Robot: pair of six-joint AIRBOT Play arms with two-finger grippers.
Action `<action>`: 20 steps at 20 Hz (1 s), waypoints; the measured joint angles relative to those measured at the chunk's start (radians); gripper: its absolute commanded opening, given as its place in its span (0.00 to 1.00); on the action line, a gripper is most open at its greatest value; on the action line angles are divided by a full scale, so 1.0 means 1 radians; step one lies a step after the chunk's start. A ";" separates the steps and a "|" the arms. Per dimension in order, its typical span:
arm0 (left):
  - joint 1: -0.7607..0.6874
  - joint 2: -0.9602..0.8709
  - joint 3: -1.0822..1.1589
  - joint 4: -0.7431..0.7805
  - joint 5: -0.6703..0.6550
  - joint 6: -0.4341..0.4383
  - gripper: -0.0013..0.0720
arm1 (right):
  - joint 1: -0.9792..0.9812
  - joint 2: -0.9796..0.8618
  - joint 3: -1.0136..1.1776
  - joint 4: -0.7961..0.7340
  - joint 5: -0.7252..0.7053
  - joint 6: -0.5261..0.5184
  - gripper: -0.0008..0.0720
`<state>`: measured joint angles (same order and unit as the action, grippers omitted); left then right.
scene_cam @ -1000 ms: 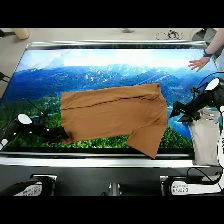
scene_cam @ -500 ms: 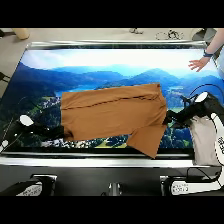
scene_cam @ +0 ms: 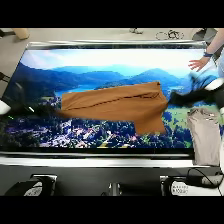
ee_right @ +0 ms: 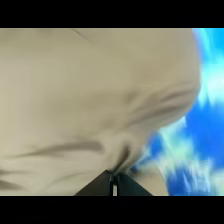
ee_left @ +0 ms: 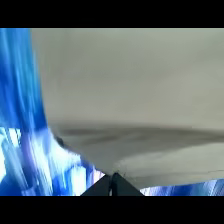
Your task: Fold the shirts.
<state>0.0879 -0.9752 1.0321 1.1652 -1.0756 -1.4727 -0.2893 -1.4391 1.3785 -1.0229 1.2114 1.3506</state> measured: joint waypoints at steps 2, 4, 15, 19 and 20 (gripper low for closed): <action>0.006 0.064 0.284 0.055 0.005 0.000 0.05 | -0.001 0.159 0.171 0.013 -0.061 -0.016 0.03; 0.014 0.111 0.577 0.120 0.031 -0.021 0.05 | 0.000 0.327 0.319 0.016 -0.156 -0.026 0.03; 0.022 0.192 0.961 0.215 -0.016 -0.069 0.05 | -0.002 0.671 0.508 -0.160 -0.177 -0.005 0.03; 0.021 0.058 0.870 0.219 -0.155 -0.035 0.05 | 0.000 0.481 0.504 -0.191 0.074 0.013 0.03; 0.021 0.008 0.825 0.219 -0.183 -0.030 0.05 | 0.001 0.416 0.493 -0.197 0.133 0.024 0.03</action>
<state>0.1093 -0.9668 1.8568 1.3838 -1.2591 -1.5028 -0.2886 -1.0233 1.8717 -1.2198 1.3441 1.3750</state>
